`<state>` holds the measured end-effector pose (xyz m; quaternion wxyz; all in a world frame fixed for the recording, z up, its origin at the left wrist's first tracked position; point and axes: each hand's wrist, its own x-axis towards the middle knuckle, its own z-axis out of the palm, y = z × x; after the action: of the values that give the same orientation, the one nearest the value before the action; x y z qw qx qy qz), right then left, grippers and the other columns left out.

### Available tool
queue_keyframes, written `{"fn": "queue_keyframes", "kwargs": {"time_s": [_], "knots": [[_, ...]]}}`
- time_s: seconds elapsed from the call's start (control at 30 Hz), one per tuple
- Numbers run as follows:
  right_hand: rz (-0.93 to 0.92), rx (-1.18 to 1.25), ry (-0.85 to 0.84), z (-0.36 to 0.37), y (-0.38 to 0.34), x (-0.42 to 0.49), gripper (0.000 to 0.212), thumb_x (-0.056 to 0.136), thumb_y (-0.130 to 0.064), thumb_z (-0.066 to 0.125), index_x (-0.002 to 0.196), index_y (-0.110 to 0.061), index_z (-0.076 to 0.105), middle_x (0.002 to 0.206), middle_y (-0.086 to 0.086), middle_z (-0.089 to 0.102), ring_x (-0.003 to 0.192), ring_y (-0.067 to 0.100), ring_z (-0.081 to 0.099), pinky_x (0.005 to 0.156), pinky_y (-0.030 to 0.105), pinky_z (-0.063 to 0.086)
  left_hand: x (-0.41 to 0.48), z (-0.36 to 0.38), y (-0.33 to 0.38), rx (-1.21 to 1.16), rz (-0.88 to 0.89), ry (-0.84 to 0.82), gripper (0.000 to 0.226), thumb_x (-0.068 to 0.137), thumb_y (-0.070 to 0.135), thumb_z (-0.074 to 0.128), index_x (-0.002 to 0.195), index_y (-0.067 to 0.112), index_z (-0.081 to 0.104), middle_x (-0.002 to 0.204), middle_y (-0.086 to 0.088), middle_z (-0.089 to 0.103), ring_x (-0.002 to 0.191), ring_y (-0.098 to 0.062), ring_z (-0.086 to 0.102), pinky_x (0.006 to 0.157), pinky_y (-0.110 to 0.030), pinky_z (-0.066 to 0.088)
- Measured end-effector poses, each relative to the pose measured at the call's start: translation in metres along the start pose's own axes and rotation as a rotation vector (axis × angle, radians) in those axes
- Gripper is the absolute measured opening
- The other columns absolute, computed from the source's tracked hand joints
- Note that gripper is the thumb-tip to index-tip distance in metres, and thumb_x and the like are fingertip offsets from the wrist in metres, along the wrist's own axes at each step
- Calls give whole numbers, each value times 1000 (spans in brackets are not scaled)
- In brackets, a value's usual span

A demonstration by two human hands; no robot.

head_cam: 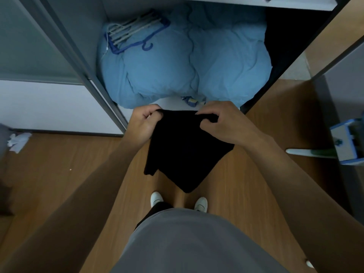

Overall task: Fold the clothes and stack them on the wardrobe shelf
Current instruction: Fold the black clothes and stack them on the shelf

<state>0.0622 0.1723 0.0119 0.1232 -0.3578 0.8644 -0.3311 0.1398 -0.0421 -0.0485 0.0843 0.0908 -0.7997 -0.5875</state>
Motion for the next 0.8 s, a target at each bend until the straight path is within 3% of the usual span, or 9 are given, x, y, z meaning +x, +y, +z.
{"fn": "queue_keyframes", "kwargs": {"time_s": [0.07,0.13,0.2,0.3,0.4,0.47,0.57,0.67,0.8], "knots": [[37,71,-9,4,1,-1,23,85,-6,59,95,-13,79,94,-4,76,84,6,66,80,23,51,-2,1,2,28,6,-19,25,82,5,49,68,-15,54,67,-32,52,63,-26,46,57,-47,35],[47,66,-75,9,0,0,20,86,-9,58,88,-11,78,85,-2,76,77,12,66,76,30,52,-3,1,3,26,3,-47,23,81,3,49,70,-15,57,69,-32,54,66,-25,48,58,-48,36],[42,28,-144,9,-2,2,23,88,-26,59,80,-10,73,74,5,71,69,19,63,70,43,51,-3,-2,4,-4,-9,-40,21,83,0,48,70,-14,56,70,-32,53,67,-25,48,60,-44,34],[77,21,-178,5,-8,4,55,85,-61,54,83,-9,73,74,7,69,71,18,64,68,42,49,-2,-6,6,-20,-4,-36,20,87,-3,47,71,-11,57,72,-28,53,68,-21,49,64,-33,35],[70,21,-186,6,-10,6,53,95,-47,56,81,3,68,80,17,67,75,28,63,72,47,48,0,-6,11,-33,-15,-39,24,88,-9,48,66,-3,55,68,-9,50,65,-9,47,62,-23,34],[71,36,-206,3,-8,8,41,98,-31,58,72,0,65,88,10,70,74,21,63,72,40,47,1,-4,13,-39,-31,-30,27,88,-9,48,63,0,53,67,0,47,63,-5,46,61,-19,34],[88,-15,-296,-3,-8,9,39,97,-19,58,59,-7,58,88,-13,65,73,9,59,70,28,43,4,-3,12,0,-29,-24,22,89,-6,49,68,-8,56,72,-7,51,70,-9,50,67,-24,36],[144,-215,-363,0,-5,13,41,93,-22,57,58,-1,47,81,12,62,77,34,61,73,47,48,4,-1,11,54,45,-27,19,89,-8,51,75,-11,63,84,-24,55,78,-18,54,76,-31,40],[239,-243,-154,2,-1,15,33,90,-21,58,65,-1,53,75,12,58,66,22,52,58,35,38,-1,0,10,115,183,-38,18,88,-9,55,77,-3,69,88,-17,62,83,-22,61,81,-30,45]]}}
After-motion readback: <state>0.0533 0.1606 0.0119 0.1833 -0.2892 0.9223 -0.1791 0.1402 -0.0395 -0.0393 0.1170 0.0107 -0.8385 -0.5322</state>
